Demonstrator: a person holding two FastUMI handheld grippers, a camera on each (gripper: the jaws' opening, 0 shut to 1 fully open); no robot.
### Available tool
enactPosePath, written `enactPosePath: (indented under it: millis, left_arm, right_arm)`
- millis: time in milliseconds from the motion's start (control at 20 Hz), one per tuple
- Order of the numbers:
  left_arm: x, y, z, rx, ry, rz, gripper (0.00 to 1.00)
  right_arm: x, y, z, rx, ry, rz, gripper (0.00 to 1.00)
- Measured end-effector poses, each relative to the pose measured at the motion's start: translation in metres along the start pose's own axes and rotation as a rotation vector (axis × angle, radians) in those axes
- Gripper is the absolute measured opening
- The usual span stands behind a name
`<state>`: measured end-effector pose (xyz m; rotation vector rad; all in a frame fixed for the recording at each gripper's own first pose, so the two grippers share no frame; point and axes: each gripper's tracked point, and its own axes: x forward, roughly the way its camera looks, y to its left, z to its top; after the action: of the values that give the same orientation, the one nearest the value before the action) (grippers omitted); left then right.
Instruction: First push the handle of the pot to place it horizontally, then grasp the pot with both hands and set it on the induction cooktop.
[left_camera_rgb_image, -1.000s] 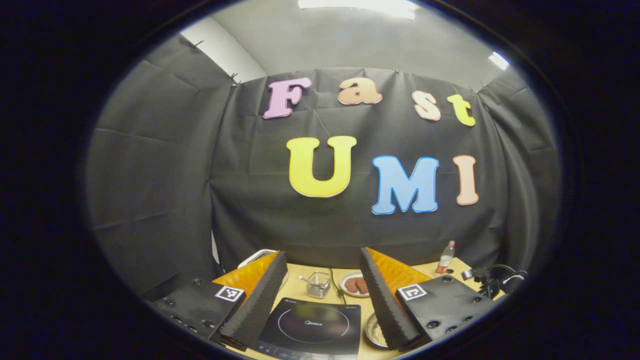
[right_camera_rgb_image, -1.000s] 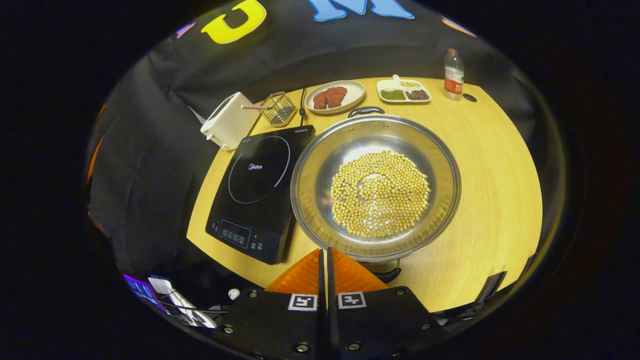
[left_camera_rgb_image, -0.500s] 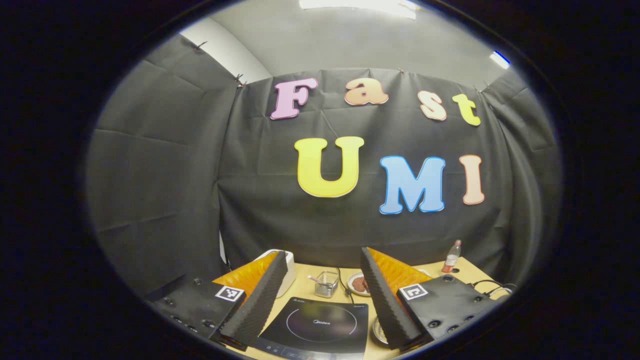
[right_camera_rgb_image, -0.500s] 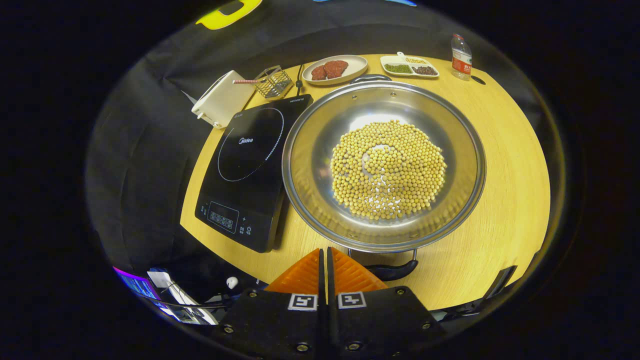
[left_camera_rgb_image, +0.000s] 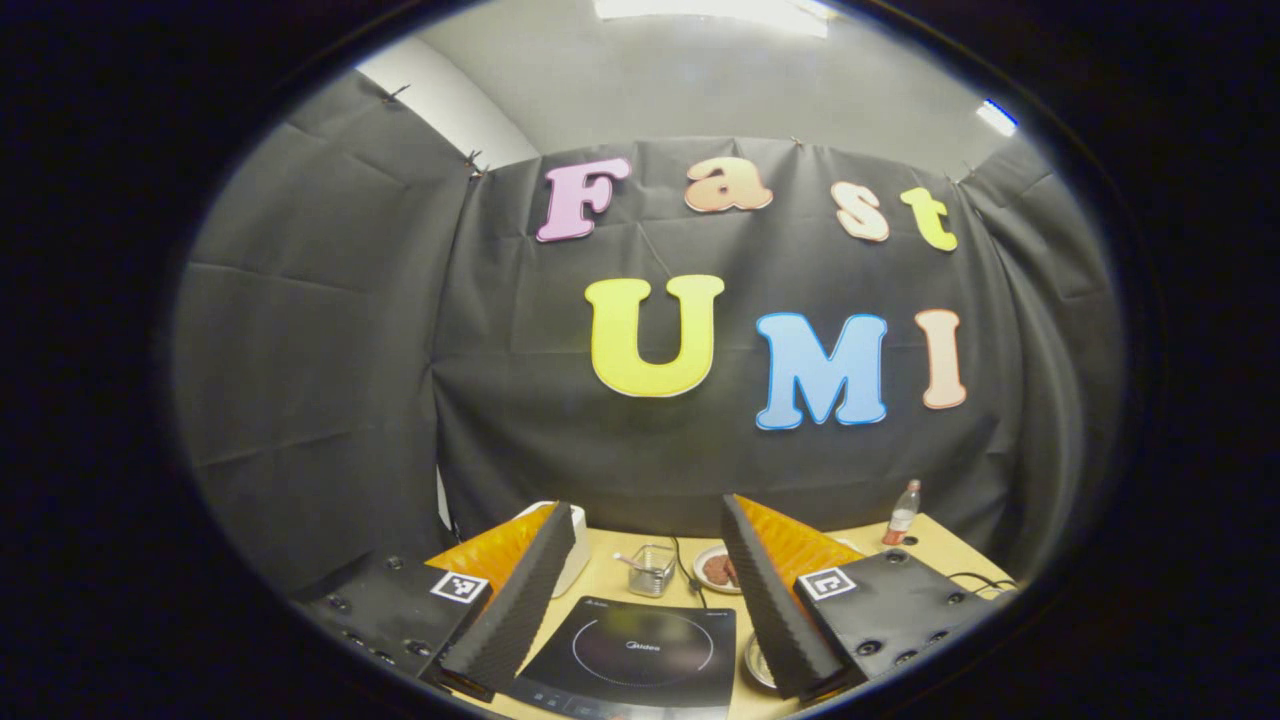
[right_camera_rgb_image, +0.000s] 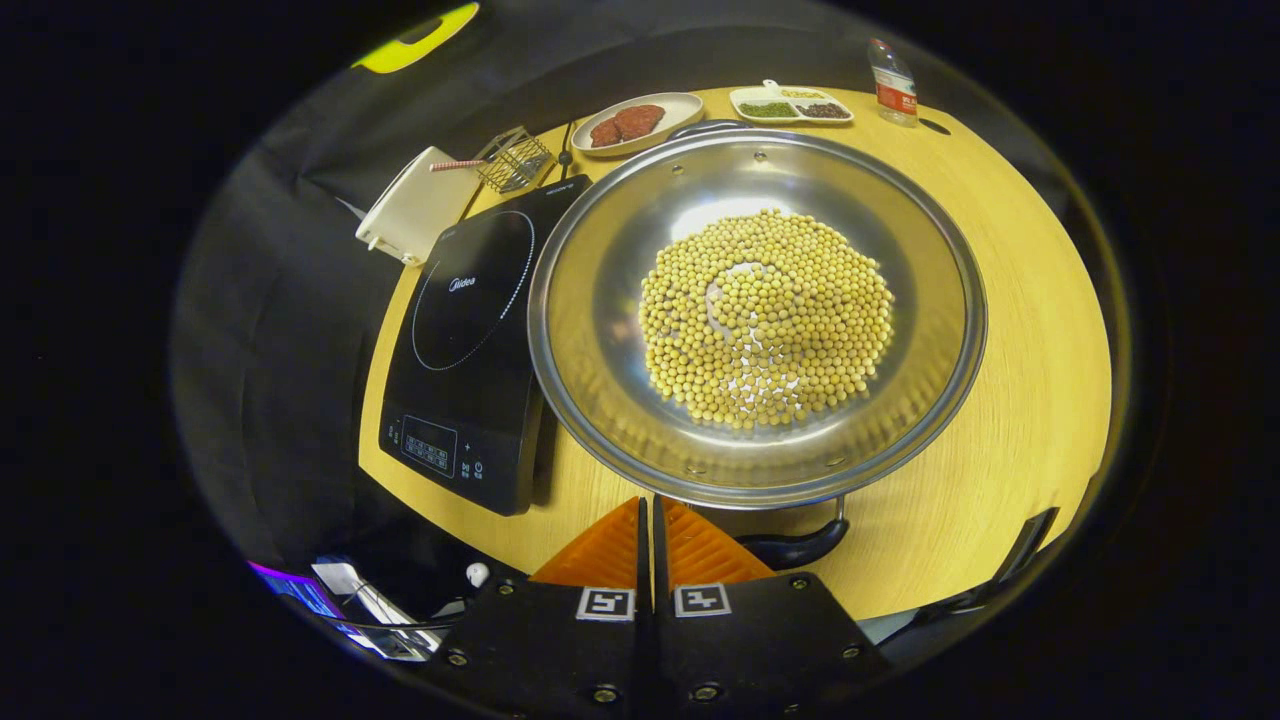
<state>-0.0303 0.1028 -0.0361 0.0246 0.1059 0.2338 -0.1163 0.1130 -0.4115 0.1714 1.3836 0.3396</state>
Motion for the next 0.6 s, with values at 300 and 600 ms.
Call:
enactPosePath:
  millis: [300,600]
  left_arm:
    - [0.007,-0.017,0.005,0.002,-0.01,-0.037,0.99]
    - [0.01,-0.044,0.004,0.023,-0.004,-0.094,0.99]
  right_arm:
    - [-0.003,-0.014,0.001,0.026,-0.011,-0.013,0.0]
    - [-0.01,-0.031,0.002,0.054,-0.031,-0.037,0.0]
